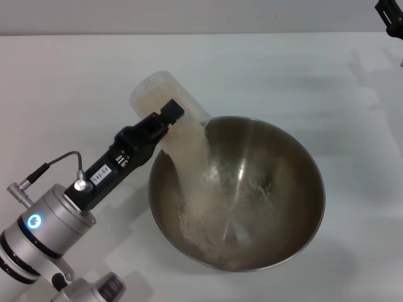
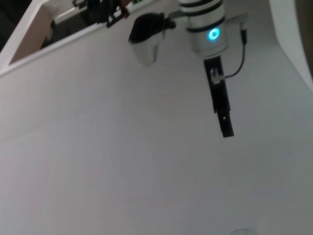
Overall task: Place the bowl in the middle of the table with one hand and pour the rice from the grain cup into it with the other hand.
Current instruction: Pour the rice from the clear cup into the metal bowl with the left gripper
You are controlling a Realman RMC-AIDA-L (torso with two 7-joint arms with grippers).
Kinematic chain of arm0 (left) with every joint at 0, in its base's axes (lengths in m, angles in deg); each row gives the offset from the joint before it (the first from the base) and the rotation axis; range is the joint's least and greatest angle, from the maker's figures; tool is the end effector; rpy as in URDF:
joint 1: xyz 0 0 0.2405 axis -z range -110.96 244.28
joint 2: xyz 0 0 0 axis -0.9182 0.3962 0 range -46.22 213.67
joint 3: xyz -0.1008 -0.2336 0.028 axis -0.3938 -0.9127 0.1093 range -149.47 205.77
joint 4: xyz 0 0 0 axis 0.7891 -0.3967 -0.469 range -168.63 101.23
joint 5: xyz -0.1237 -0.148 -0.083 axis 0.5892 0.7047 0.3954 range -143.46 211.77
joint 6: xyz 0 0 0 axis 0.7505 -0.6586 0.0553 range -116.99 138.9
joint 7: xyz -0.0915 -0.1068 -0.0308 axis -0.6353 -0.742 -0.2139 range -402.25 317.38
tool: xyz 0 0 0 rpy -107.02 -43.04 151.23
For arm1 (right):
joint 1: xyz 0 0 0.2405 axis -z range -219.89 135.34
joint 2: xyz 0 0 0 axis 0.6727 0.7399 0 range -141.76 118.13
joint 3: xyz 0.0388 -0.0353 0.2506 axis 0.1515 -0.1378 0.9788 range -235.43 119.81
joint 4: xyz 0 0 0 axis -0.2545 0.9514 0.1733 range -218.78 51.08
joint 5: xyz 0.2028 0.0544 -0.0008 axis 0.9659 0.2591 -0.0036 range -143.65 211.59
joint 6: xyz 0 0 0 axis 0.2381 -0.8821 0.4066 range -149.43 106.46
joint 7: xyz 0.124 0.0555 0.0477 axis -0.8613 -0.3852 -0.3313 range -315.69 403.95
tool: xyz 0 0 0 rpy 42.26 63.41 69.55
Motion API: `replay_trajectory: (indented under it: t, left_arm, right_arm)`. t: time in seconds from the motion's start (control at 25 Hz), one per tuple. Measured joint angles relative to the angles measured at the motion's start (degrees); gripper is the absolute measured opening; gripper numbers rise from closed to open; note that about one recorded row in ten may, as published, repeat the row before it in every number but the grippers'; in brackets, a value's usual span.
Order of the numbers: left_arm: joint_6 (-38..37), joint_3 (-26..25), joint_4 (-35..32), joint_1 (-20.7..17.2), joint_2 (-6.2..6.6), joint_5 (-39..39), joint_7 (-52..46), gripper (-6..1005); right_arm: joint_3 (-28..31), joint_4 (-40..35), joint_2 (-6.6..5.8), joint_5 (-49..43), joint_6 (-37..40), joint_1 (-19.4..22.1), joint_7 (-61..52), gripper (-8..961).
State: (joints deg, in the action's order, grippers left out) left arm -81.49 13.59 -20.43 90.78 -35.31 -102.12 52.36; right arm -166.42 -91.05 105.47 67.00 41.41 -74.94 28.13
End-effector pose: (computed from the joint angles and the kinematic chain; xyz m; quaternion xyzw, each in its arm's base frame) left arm -0.2367 0.2521 -0.0718 -0.5292 0.6221 -0.0114 0.5770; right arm 0.3100 0.3840 0.0227 -0.6546 0.2499 0.3478 0.6230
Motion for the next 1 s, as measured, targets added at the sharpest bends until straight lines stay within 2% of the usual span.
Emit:
replay_trajectory:
  t: [0.6, 1.0]
  left_arm:
    - [-0.4, 0.1, 0.5, -0.2, 0.08, -2.2, 14.9, 21]
    - [-0.4, 0.8, 0.6, -0.5, 0.12, -2.2, 15.4, 21]
  right_arm:
    - [0.0, 0.0, -0.31, -0.3, 0.1, 0.0, 0.0, 760]
    - [0.0, 0.0, -0.31, -0.3, 0.4, 0.1, 0.0, 760]
